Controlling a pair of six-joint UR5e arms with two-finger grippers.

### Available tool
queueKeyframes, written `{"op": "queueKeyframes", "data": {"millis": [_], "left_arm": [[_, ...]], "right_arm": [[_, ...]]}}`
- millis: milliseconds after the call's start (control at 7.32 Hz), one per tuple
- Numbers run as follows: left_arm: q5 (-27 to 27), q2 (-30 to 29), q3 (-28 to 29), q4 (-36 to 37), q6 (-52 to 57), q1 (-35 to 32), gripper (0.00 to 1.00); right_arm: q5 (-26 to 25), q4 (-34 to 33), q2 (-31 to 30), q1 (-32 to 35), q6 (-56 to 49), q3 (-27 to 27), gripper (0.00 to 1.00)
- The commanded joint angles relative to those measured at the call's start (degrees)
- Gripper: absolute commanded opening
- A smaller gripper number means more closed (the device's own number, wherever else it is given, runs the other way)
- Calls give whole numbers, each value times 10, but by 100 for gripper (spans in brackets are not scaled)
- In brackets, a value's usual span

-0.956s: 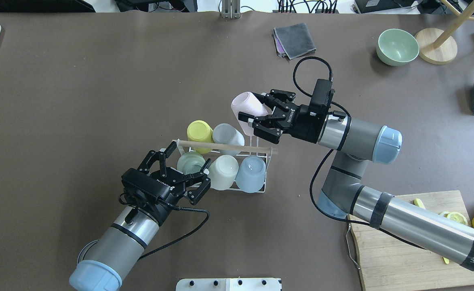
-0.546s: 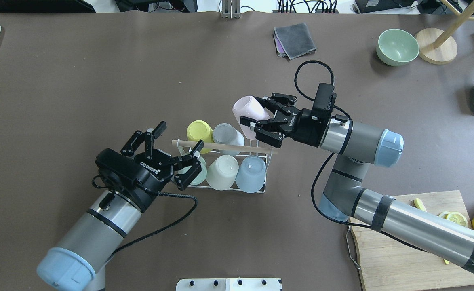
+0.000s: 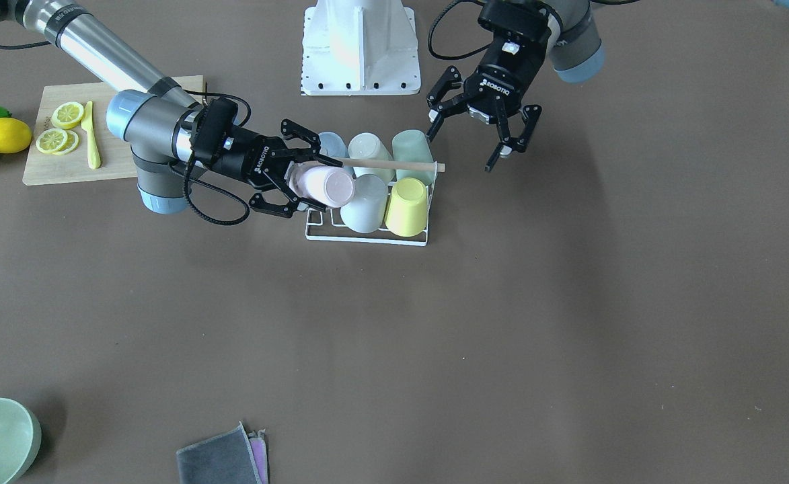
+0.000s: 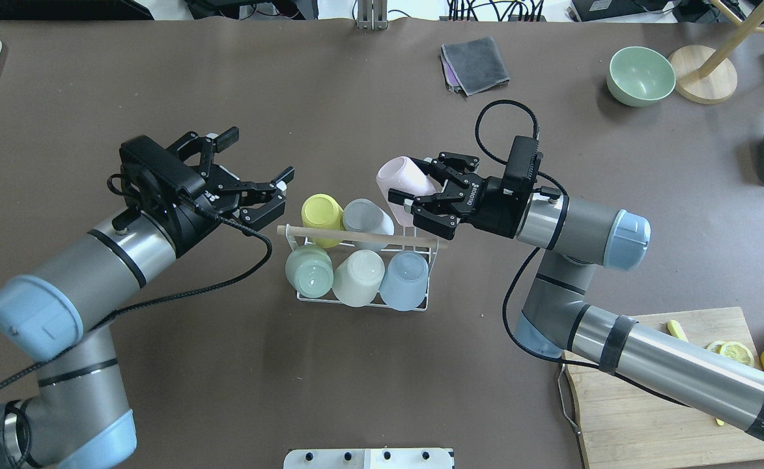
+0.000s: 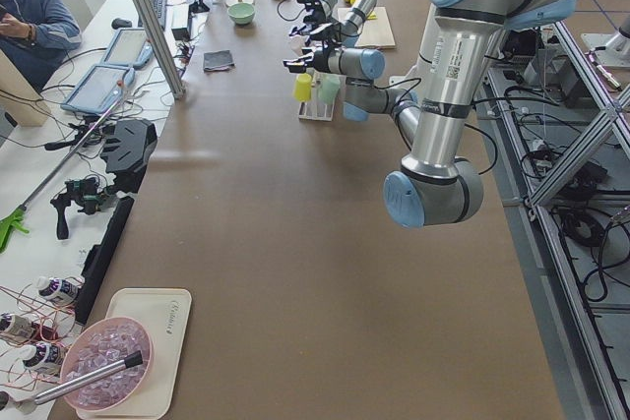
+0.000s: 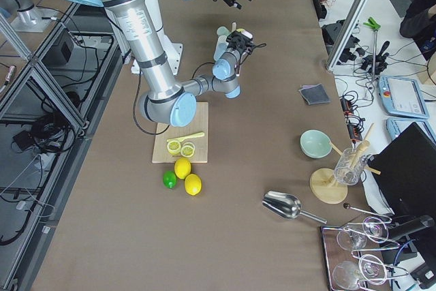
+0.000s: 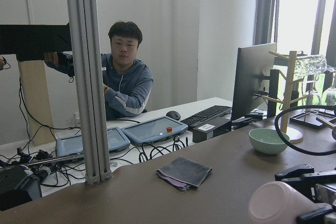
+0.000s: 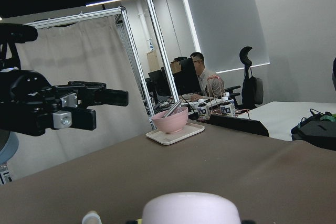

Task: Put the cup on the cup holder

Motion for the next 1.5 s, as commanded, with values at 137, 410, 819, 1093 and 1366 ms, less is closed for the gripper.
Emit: {"op": "queueKeyframes", "data": {"millis": [137,410,819,1093,1366], "left_arm": [[-334,17,1,169,-58,-224,98],[-505,60,1,303,-57,-353,98],[-565,133,1,458,-51,-482,98],[-574,189,3,512,-48,-540,98],[-624,195,9,619,40,-585,98]], "right_arm": [[0,0,-1,0,0,-1,0],[0,0,-1,-4,0,-1,0],[-2,1,-2,-6,0,-1,0],[-2,2,-3,-6,0,-1,0],[-3,16,-4,-6,0,-1,11]]}}
